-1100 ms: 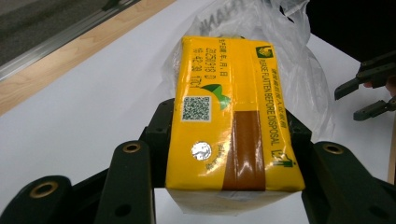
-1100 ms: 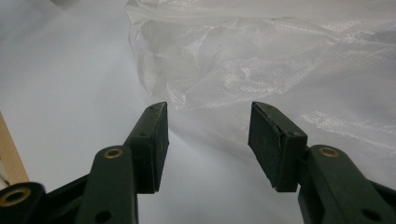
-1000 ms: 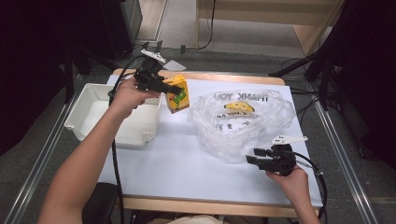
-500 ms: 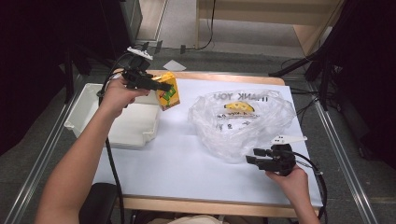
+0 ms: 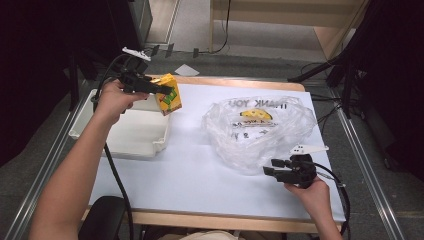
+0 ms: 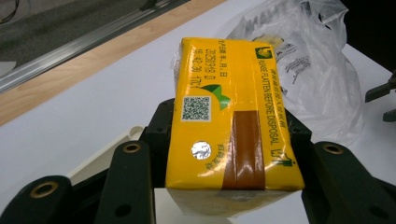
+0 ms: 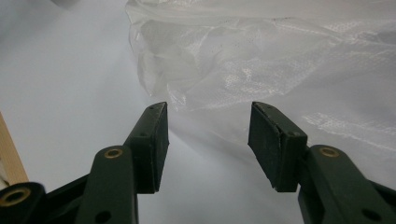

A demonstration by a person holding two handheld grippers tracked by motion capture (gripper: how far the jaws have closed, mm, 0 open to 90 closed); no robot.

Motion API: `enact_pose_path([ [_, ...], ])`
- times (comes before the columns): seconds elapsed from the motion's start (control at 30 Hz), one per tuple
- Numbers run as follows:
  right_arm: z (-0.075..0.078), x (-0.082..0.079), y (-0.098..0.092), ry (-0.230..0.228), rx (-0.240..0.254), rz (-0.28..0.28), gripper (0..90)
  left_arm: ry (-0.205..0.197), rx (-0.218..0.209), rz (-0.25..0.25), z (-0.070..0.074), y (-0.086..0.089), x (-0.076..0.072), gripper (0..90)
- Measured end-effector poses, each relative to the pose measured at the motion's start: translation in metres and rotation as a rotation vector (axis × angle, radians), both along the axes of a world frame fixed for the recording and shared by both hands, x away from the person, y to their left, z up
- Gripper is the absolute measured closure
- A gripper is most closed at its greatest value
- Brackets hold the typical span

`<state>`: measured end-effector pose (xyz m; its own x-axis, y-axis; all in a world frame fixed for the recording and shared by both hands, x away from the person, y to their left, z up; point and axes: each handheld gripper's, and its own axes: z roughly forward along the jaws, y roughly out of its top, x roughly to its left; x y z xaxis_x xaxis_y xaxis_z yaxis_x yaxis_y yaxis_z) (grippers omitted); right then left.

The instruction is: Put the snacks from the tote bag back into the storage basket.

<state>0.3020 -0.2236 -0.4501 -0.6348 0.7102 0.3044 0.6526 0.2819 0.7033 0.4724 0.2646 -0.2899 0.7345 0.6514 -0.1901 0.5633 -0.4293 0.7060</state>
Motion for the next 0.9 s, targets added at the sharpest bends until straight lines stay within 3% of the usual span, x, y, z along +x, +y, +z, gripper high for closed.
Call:
enact_pose_path([
  [0.43,0.0,0.001,0.0,-0.002,0.007,0.001,48.9,0.004,-0.014,0.074,-0.005,0.031,-0.001,52.7],
  [0.9,0.0,0.003,0.001,-0.002,0.011,0.003,49.0,0.027,0.021,0.133,-0.024,0.051,0.004,52.8],
])
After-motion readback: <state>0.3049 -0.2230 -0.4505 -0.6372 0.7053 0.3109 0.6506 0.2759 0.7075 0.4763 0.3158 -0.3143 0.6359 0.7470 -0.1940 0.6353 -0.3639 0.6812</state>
